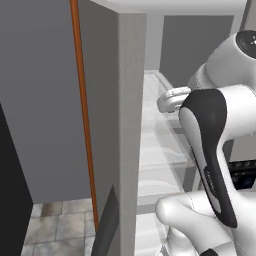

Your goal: Take the cupcakes from the fridge and place them on the empty tray on the dining counter.

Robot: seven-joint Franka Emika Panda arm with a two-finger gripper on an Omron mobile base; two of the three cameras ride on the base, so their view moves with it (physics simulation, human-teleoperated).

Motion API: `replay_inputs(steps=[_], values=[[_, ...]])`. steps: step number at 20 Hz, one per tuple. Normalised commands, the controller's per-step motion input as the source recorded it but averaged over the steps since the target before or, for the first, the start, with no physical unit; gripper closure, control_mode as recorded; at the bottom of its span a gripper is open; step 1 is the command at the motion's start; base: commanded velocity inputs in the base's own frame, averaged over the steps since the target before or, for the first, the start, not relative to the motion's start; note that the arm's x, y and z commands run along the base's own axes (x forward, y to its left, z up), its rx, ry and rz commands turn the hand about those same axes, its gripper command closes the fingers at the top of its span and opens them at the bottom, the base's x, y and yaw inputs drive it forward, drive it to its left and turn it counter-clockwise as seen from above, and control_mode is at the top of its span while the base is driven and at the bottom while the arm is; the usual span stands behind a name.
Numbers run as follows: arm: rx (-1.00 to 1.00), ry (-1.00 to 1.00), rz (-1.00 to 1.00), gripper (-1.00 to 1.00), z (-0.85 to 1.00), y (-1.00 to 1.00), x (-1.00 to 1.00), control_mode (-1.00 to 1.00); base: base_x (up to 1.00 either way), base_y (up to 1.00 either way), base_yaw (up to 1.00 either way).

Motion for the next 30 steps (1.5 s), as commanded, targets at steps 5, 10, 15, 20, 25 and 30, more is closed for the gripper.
replay_inputs(steps=[5, 10, 15, 20, 25, 30], values=[[0.0, 0.0, 0.0, -1.0, 0.01, 0.24, 0.6, -1.0, 0.0, 0.0, 0.0], [0.0, 0.0, 0.0, -1.0, -0.07, 0.2, 0.52, -1.0, 0.0, 0.0, 0.0], [0.0, 0.0, 0.0, -1.0, -0.27, 0.03, 0.52, -1.0, 0.0, 0.0, 0.0], [0.0, 0.0, 0.0, -1.0, -0.36, 0.0, 0.49, -1.0, 0.0, 0.0, 0.0], [0.0, 0.0, 0.01, -1.0, -0.25, 0.06, 0.48, -1.0, 0.0, 0.0, 0.0], [0.0, 0.0, 0.02, -1.0, -0.14, 0.04, 0.42, -1.0, 0.0, 0.0, 0.0]])
